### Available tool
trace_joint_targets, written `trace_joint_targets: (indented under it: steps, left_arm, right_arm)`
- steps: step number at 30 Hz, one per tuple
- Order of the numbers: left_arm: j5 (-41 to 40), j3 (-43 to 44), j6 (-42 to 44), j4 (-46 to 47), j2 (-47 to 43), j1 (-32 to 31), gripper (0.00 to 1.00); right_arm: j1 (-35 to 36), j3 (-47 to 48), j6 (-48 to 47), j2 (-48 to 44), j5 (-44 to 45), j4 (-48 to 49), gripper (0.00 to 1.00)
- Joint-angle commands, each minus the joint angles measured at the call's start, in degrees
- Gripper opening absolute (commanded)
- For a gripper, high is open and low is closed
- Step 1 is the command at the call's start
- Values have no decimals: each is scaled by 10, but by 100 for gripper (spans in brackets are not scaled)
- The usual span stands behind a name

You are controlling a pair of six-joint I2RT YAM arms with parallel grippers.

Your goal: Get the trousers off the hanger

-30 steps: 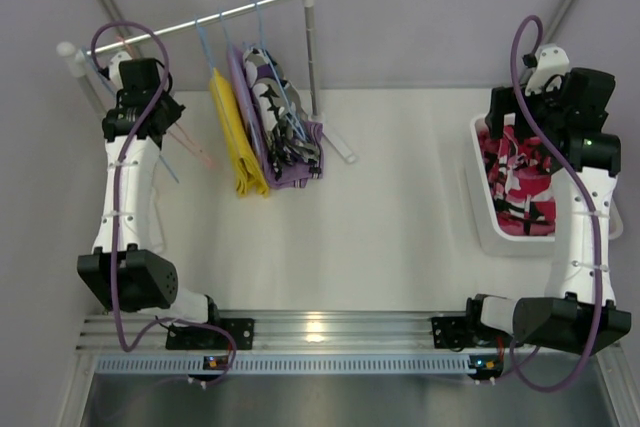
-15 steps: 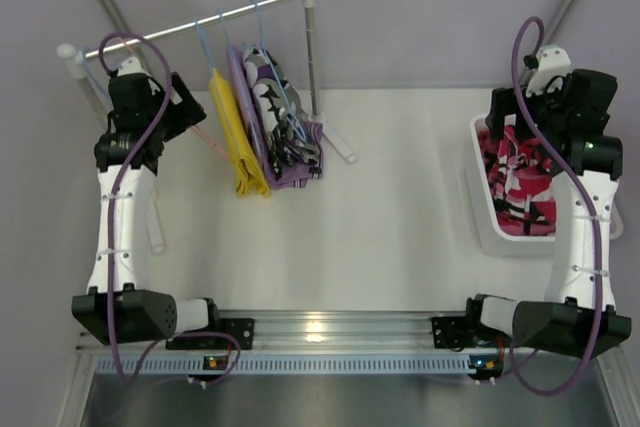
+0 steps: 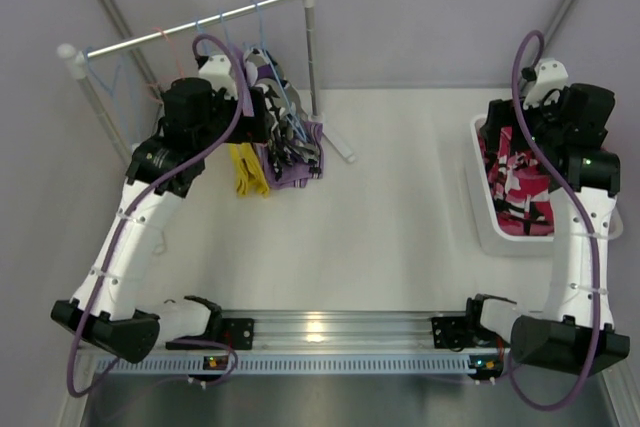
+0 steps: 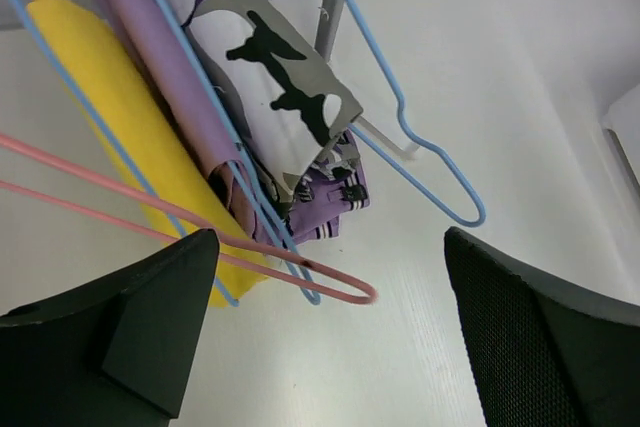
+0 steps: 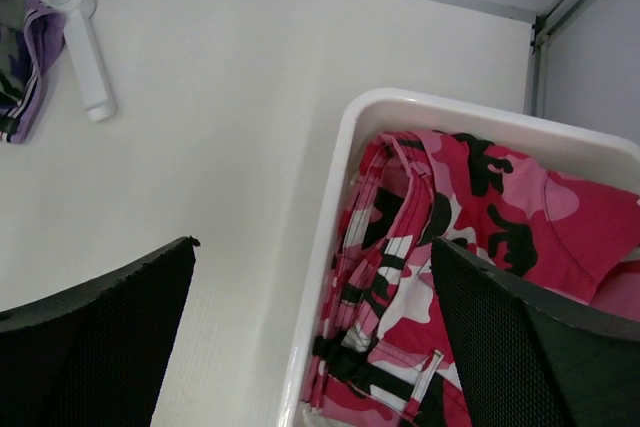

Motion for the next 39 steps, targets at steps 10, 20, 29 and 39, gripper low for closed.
trace_joint_targets:
  steps: [10, 20, 29, 39]
  left_arm:
    - [-112, -28, 36, 43, -3, -71, 99]
    - [-53, -66, 79, 76, -79, -154, 99]
    - [65, -73, 88, -28, -69, -181, 99]
    - [52, -8, 103, 5, -75, -145, 99]
  right_arm:
    - [10, -49, 14, -48, -37, 36, 99]
    - [12, -106, 29, -87, -100, 63, 100]
    - [17, -149, 52, -139, -152, 79, 100]
    - [155, -244, 103, -219, -47, 111, 99]
